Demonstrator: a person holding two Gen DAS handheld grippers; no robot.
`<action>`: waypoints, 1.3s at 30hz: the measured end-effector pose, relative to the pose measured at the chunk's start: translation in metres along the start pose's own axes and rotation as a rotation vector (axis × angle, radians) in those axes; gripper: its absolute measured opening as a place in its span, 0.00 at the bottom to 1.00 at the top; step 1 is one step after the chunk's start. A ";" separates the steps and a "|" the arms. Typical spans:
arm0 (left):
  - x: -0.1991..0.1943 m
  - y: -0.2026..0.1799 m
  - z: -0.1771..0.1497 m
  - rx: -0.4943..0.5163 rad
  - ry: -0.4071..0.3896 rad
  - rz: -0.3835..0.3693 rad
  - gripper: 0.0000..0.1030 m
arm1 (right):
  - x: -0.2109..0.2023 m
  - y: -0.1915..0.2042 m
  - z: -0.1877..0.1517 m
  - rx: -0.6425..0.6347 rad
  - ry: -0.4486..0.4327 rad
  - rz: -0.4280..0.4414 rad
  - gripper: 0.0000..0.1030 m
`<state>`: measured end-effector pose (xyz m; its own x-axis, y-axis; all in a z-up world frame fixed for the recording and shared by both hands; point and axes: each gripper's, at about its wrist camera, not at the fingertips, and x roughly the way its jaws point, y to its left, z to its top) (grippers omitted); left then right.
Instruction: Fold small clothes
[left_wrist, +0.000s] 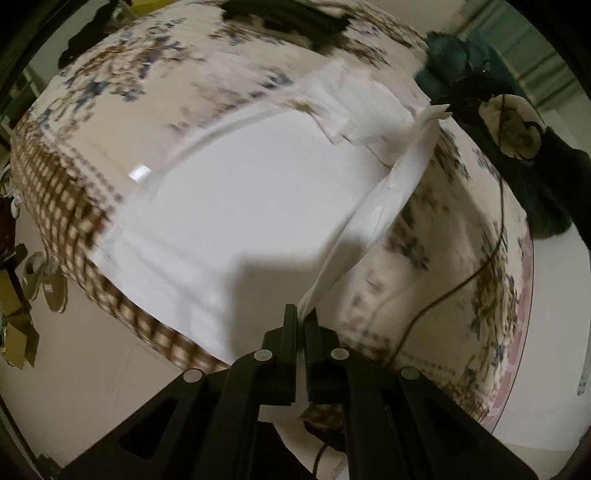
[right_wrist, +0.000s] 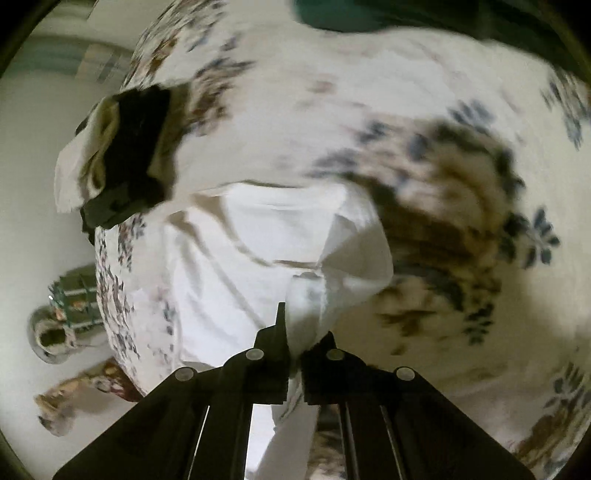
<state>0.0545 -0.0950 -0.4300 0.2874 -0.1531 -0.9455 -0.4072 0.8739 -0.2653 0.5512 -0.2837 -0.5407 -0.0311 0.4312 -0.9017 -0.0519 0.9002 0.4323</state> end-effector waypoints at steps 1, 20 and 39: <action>-0.003 0.017 0.009 -0.016 -0.009 0.003 0.01 | 0.005 0.024 0.004 -0.013 -0.005 -0.020 0.04; 0.107 0.221 0.090 -0.188 0.125 -0.073 0.07 | 0.181 0.186 0.041 -0.025 0.042 -0.323 0.15; 0.089 0.226 0.075 -0.261 0.169 0.001 0.56 | 0.144 0.054 -0.327 0.058 0.366 -0.019 0.72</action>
<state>0.0530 0.1233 -0.5596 0.1473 -0.2462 -0.9580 -0.6230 0.7292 -0.2832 0.2171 -0.1932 -0.6454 -0.3857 0.3737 -0.8436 0.0008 0.9144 0.4047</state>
